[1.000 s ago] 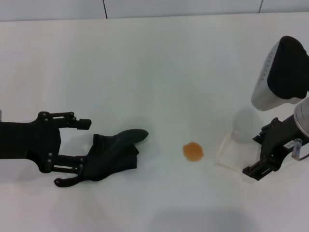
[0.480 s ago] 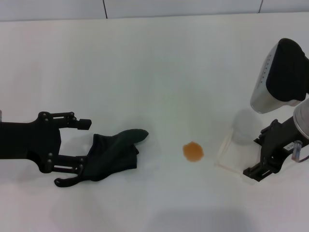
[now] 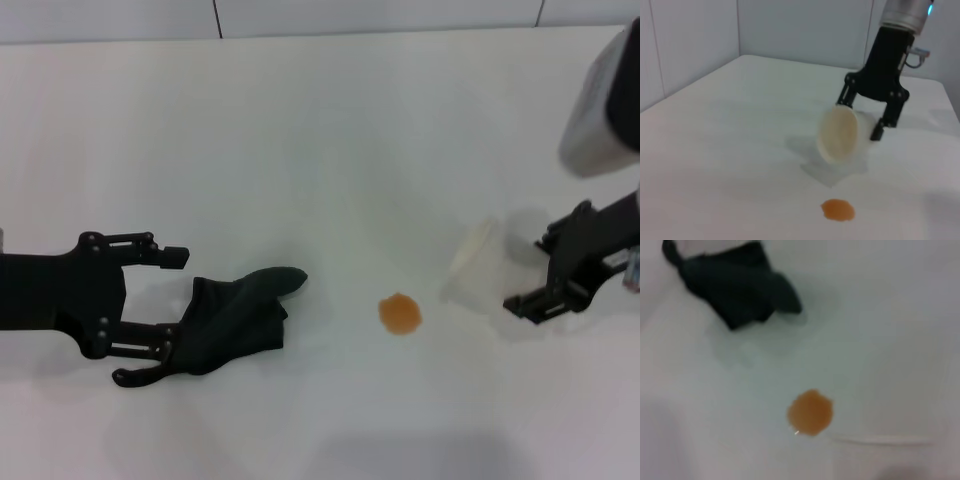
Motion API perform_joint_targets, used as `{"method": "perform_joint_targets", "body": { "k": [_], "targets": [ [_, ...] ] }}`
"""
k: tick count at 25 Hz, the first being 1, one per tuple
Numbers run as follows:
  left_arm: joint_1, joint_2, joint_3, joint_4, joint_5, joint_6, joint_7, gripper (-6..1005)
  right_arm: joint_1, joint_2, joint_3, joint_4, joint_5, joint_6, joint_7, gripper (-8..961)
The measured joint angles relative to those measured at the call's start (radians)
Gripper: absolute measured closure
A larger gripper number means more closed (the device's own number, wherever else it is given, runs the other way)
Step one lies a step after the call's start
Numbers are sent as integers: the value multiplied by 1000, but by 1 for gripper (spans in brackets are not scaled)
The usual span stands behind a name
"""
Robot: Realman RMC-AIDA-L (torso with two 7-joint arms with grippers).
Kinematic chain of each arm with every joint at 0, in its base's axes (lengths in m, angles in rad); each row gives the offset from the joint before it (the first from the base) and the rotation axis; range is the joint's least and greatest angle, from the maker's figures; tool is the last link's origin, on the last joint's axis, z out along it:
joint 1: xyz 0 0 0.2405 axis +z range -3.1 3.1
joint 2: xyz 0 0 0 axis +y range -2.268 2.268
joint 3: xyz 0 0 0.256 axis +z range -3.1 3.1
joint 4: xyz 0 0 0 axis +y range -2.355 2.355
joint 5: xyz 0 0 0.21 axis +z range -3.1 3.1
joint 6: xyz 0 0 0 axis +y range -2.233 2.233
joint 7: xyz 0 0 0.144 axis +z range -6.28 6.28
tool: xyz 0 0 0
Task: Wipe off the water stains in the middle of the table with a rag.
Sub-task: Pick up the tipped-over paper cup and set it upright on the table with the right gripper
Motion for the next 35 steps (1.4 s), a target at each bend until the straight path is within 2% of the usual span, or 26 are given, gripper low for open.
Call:
{"method": "perform_joint_targets", "body": {
  "k": [7,13,24,28,29,30,35],
  "targets": [
    [0,-1,-2,-8,0,-13,10,169,-38,-2,116,1,93,56,-93,292],
    [-1,-2,-2,-14,-1,-25,19,170,-93,-2,198,54,242,172,-242,292],
    [-9,-2,-1,-41,-2,-53,38,170,-111,-3,261,400,494,362,-572,291],
    [-10,-1,-1,-41,-2,-54,44,170,-113,-3,325,544,626,367,-728,291],
    [-10,-1,-1,-41,-2,-54,46,170,-113,-3,325,544,626,367,-728,291],
    [-10,-1,-2,-41,-1,-54,46,170,-113,-3,355,622,691,363,-810,291],
    [-10,-1,-2,-49,0,-54,46,170,-116,-3,378,725,770,361,-920,291]
  ]
}}
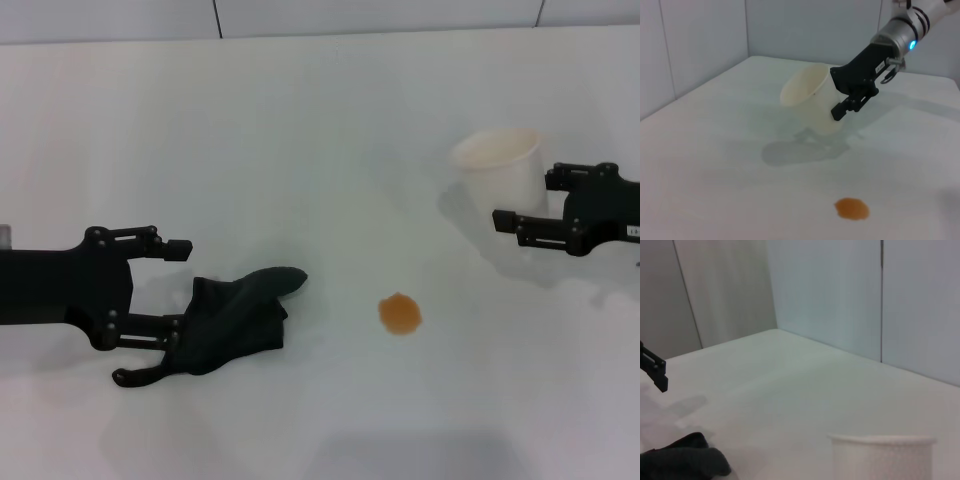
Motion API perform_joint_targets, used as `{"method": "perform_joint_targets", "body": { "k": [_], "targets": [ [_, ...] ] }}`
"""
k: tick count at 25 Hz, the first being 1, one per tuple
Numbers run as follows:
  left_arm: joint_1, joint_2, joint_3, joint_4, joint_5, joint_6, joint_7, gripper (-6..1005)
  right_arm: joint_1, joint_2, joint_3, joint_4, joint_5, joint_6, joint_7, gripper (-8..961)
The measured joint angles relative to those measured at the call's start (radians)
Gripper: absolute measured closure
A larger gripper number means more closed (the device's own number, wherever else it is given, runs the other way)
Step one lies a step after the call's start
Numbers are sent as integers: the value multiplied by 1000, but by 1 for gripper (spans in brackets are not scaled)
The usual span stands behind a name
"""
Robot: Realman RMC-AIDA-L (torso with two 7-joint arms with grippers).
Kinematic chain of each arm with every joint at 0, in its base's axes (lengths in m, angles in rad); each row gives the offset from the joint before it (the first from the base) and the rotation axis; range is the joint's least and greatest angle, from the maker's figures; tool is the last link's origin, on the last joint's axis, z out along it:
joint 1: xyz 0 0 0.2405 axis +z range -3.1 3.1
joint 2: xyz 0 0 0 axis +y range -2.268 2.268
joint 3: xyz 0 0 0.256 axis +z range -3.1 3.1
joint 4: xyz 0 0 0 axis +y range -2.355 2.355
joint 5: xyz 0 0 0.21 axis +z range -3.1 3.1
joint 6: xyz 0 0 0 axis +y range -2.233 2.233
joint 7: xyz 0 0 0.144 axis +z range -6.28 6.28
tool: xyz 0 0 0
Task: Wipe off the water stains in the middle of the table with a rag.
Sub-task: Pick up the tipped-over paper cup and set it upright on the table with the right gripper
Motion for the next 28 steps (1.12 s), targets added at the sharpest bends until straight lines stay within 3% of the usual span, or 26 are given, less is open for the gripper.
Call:
{"method": "perform_joint_targets", "body": {
  "k": [14,28],
  "targets": [
    [2,-1,4,-11,0,-1,7,170,2,0,2,239,176,21,-334,291],
    [4,0,4,-44,0,-11,29,170,-2,1,3,290,212,15,-374,291]
  ]
}}
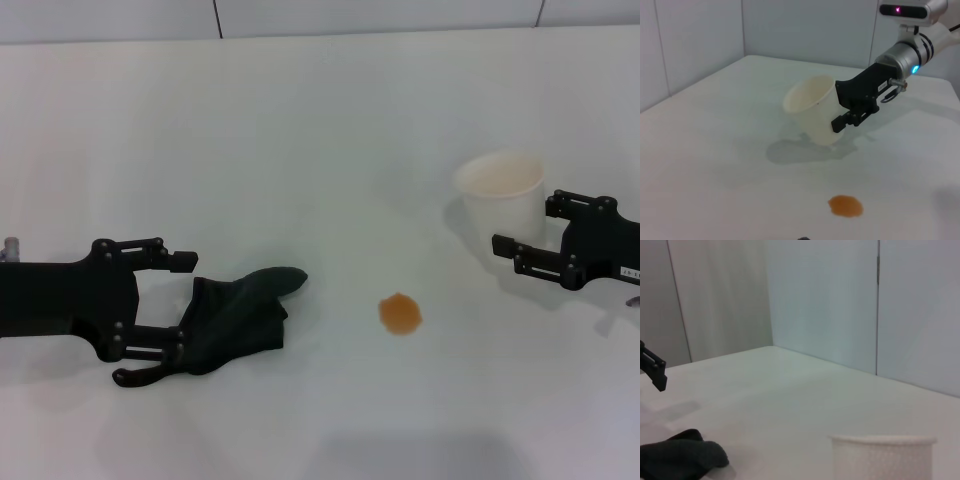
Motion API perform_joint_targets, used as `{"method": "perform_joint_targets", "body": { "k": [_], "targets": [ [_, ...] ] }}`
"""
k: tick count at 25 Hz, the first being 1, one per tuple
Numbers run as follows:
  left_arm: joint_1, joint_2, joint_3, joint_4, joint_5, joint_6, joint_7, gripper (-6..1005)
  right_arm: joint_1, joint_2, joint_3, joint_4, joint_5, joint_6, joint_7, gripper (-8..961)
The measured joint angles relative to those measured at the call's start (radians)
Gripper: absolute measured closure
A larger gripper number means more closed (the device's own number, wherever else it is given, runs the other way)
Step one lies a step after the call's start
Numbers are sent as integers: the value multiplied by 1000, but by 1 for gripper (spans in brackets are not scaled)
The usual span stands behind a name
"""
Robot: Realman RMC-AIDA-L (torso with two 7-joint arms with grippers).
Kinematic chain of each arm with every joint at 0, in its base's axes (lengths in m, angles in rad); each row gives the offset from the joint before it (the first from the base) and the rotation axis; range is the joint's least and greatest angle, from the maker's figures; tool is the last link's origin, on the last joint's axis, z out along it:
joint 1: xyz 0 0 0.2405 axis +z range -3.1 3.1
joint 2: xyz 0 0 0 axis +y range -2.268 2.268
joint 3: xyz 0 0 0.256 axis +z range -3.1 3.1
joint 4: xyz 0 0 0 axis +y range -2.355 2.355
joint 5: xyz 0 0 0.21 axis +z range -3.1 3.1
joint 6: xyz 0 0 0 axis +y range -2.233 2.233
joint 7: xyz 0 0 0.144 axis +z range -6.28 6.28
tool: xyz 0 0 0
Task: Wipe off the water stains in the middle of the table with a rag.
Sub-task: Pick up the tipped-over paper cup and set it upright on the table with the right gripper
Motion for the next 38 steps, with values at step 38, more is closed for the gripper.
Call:
{"method": "perform_joint_targets", "body": {
  "k": [38],
  "targets": [
    [-2,-1,2,-6,0,6,1,169,-49,-3,-6,39,-9,2,-5,288]
  ]
}}
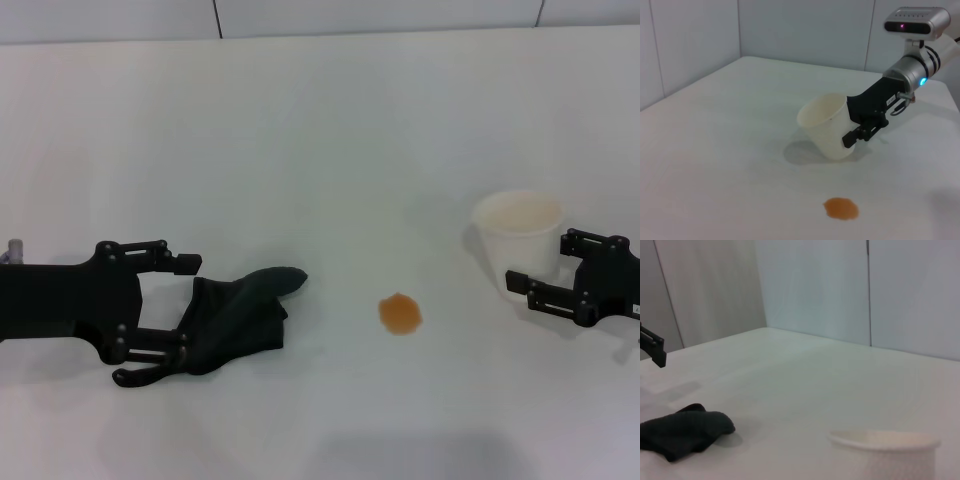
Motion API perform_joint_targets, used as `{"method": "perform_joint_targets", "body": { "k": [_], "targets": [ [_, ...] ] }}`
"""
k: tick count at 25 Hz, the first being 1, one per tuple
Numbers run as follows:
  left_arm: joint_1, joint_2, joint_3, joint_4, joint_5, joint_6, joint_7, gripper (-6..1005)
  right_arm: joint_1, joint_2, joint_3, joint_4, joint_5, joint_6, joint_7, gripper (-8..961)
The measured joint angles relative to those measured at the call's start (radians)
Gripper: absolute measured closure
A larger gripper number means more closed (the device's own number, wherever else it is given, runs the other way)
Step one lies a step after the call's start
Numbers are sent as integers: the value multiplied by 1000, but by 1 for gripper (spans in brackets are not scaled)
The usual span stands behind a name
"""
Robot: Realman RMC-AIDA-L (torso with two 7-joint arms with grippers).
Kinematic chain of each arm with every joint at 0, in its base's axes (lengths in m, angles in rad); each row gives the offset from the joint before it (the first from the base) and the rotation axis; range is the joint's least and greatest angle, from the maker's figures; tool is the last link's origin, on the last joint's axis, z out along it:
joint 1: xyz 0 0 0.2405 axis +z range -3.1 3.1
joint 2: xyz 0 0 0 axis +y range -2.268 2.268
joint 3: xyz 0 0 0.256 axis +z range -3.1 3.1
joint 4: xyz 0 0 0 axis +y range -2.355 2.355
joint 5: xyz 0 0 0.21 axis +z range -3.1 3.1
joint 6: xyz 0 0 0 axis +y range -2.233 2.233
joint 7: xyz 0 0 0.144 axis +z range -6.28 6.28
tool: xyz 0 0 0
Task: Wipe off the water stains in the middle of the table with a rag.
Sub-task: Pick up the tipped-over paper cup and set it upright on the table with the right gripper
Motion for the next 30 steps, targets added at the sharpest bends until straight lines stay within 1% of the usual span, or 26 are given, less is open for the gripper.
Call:
{"method": "perform_joint_targets", "body": {
  "k": [13,26,30],
  "targets": [
    [-11,0,0,4,0,0,-5,169,-13,-2,5,1,-3,3,7,283],
    [-26,3,0,5,0,-1,-9,170,-53,-4,4,-33,-21,4,16,277],
    [-29,2,0,5,5,-1,-10,170,-55,-5,5,-36,-32,1,21,255]
  ]
}}
